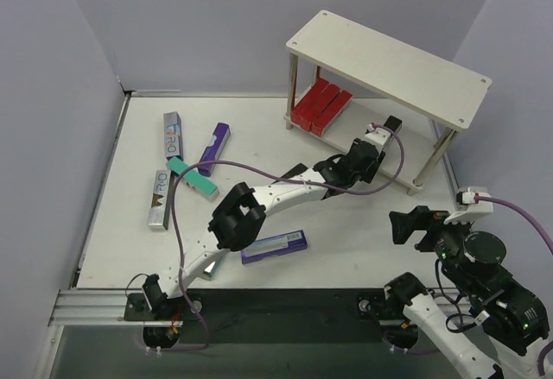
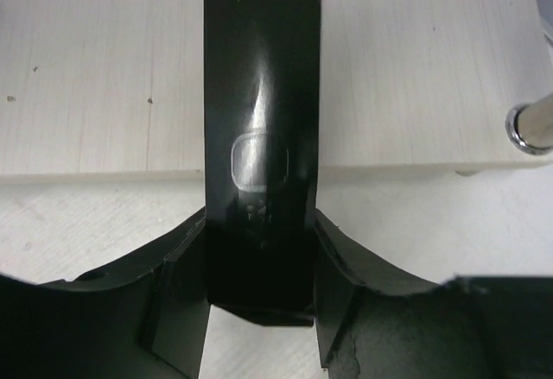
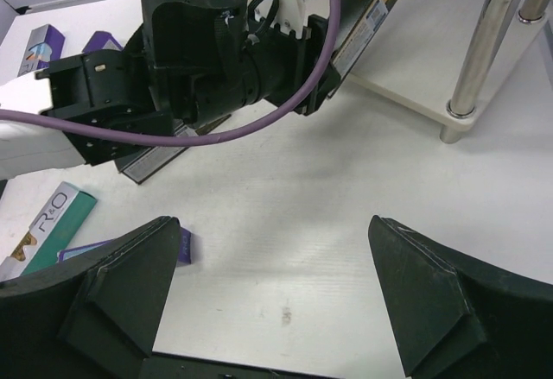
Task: Place and organize the toothpastes onto the shelf
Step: Place the toothpaste on the shelf.
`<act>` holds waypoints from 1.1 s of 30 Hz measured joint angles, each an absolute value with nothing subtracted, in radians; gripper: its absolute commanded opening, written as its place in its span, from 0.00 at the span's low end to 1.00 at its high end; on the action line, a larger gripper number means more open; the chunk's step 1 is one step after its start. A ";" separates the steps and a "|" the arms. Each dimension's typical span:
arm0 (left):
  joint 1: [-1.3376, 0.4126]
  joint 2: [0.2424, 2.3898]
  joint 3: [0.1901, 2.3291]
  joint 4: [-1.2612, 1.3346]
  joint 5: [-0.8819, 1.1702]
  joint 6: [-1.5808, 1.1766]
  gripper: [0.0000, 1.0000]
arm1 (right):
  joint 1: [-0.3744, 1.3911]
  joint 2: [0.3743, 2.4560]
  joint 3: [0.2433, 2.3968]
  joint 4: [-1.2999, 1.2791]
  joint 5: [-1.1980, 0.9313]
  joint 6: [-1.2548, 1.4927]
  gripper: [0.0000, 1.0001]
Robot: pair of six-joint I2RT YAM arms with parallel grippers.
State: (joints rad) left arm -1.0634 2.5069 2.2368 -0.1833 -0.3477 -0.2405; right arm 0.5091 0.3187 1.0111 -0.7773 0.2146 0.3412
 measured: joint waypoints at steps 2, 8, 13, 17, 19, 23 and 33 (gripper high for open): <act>-1.056 2.527 2.251 -0.159 -0.347 -0.240 0.63 | 0.509 0.319 1.018 -0.789 0.215 0.342 0.95; -1.043 2.536 2.267 -0.083 -0.340 -0.243 0.75 | 0.509 0.324 1.026 -0.807 0.215 0.336 0.95; -1.042 2.536 2.275 -0.033 -0.329 -0.248 0.89 | 0.509 0.345 1.032 -0.822 0.215 0.312 0.96; -1.042 2.457 2.119 0.029 -0.325 -0.259 0.91 | 0.509 0.379 1.056 -0.828 0.215 0.272 0.96; -1.041 2.373 1.985 0.059 -0.324 -0.268 0.91 | 0.509 0.402 1.070 -0.827 0.214 0.252 0.96; -1.037 2.178 1.753 0.121 -0.327 -0.286 0.91 | 0.509 0.471 1.098 -0.825 0.209 0.213 0.96; -0.937 1.625 1.236 0.274 -0.355 -0.313 0.91 | 0.503 0.715 1.092 -0.725 0.195 0.176 0.95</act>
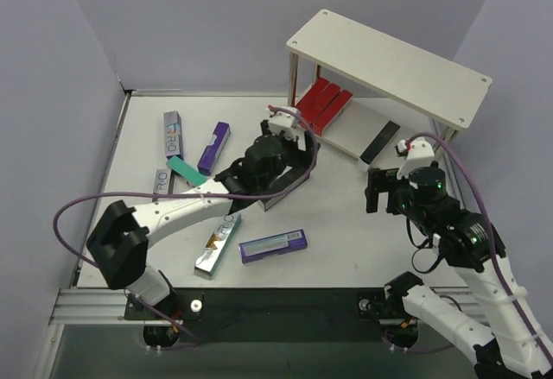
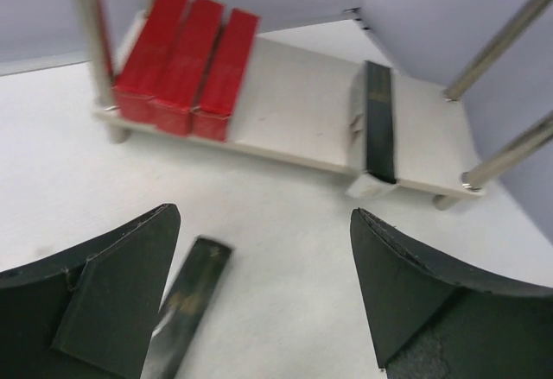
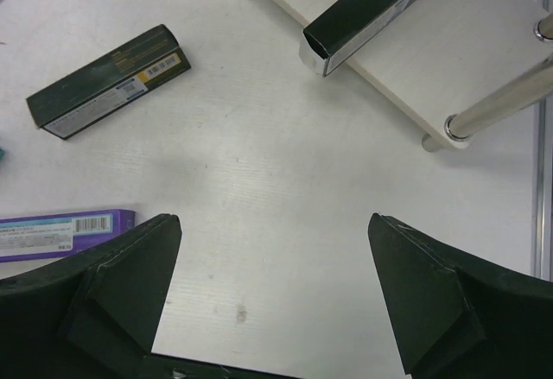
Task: Place and organize the toothpastes onto the shelf
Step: Place the toothpaste on the shelf, then adjust the toothpaste on the shelf.
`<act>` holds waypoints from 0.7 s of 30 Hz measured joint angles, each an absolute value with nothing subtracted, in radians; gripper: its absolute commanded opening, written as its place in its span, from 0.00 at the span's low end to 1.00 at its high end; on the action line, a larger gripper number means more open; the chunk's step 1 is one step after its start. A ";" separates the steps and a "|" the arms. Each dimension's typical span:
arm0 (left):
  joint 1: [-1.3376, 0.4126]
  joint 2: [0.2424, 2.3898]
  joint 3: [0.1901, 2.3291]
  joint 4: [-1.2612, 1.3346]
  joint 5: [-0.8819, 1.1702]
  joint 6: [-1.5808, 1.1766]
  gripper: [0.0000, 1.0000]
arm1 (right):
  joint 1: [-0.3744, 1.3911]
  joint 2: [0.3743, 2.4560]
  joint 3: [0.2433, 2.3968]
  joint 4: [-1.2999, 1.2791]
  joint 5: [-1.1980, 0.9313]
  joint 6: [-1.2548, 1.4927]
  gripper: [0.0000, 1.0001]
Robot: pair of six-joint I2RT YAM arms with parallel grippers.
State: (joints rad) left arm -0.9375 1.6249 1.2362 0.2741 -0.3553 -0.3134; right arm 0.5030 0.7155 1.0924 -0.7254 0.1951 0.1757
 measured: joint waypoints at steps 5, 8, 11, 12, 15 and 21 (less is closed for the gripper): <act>-0.817 1.410 0.971 0.263 -0.354 -0.301 0.91 | 0.488 0.883 1.078 -0.628 0.197 0.125 0.90; -0.713 1.285 0.833 0.227 -0.310 -0.283 0.91 | 0.478 1.014 1.081 -0.575 0.205 0.070 0.88; -0.599 1.178 0.736 0.210 -0.276 -0.274 0.91 | 0.470 1.154 1.105 -0.558 0.214 -0.013 0.87; -0.559 1.142 0.707 0.209 -0.268 -0.270 0.91 | 0.469 1.197 1.119 -0.553 0.220 -0.047 0.87; -0.499 1.071 0.668 0.183 -0.276 -0.250 0.91 | 0.460 1.313 1.172 -0.540 0.236 -0.143 0.86; -0.495 1.051 0.704 0.110 -0.278 -0.158 0.92 | 0.418 1.507 1.288 -0.509 0.282 -0.317 0.81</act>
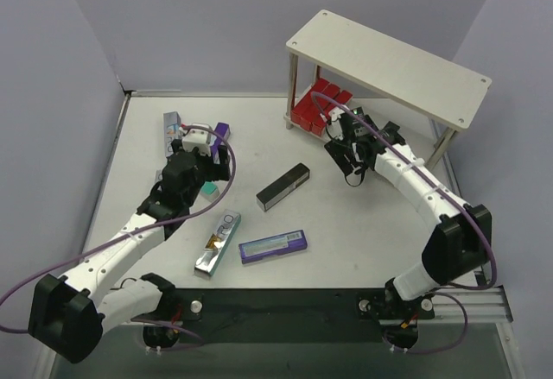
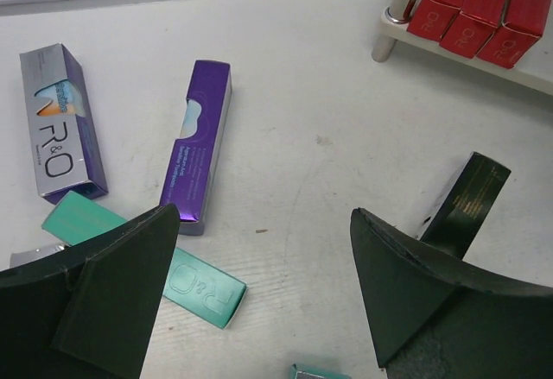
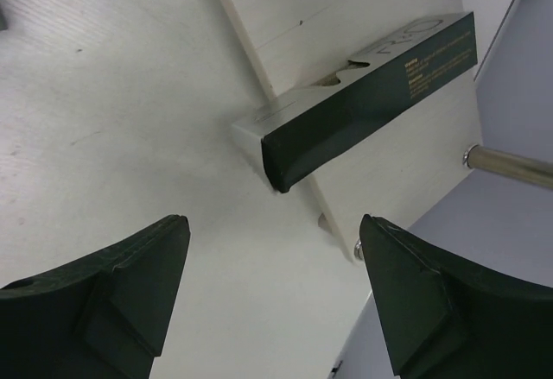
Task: Place and organize the toothpastes onto the shelf
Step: Adjust the toothpaste on the shelf.
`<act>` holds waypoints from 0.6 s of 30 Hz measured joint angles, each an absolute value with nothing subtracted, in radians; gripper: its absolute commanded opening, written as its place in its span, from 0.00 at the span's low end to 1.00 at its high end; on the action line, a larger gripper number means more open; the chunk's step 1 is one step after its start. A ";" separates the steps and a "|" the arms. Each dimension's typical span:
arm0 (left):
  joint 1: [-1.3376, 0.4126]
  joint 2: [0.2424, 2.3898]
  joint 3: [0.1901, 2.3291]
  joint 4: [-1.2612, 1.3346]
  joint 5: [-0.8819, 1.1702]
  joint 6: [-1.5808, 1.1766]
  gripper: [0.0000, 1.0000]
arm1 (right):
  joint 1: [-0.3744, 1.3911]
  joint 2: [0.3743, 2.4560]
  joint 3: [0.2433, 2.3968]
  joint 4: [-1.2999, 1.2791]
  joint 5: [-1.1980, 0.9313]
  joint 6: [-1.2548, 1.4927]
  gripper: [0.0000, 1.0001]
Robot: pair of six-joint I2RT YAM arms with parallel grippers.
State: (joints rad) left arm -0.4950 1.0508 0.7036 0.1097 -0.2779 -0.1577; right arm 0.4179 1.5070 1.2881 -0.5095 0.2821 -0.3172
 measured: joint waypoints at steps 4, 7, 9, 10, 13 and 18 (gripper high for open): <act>-0.493 1.035 0.711 0.082 -0.287 -0.094 0.92 | 0.398 1.617 1.340 -0.497 0.301 -0.406 0.79; -0.493 1.029 0.711 0.082 -0.296 -0.064 0.92 | 0.389 1.679 1.359 -0.496 0.307 -0.463 0.77; -0.491 1.029 0.711 0.082 -0.300 -0.052 0.92 | 0.379 1.715 1.369 -0.495 0.310 -0.492 0.73; -0.490 1.029 0.711 0.082 -0.301 -0.046 0.92 | 0.376 1.731 1.373 -0.495 0.311 -0.503 0.73; -0.489 1.029 0.711 0.085 -0.303 -0.038 0.91 | 0.366 1.772 1.385 -0.491 0.318 -0.526 0.67; -0.489 1.029 0.711 0.086 -0.304 -0.035 0.92 | 0.358 1.796 1.386 -0.490 0.338 -0.552 0.59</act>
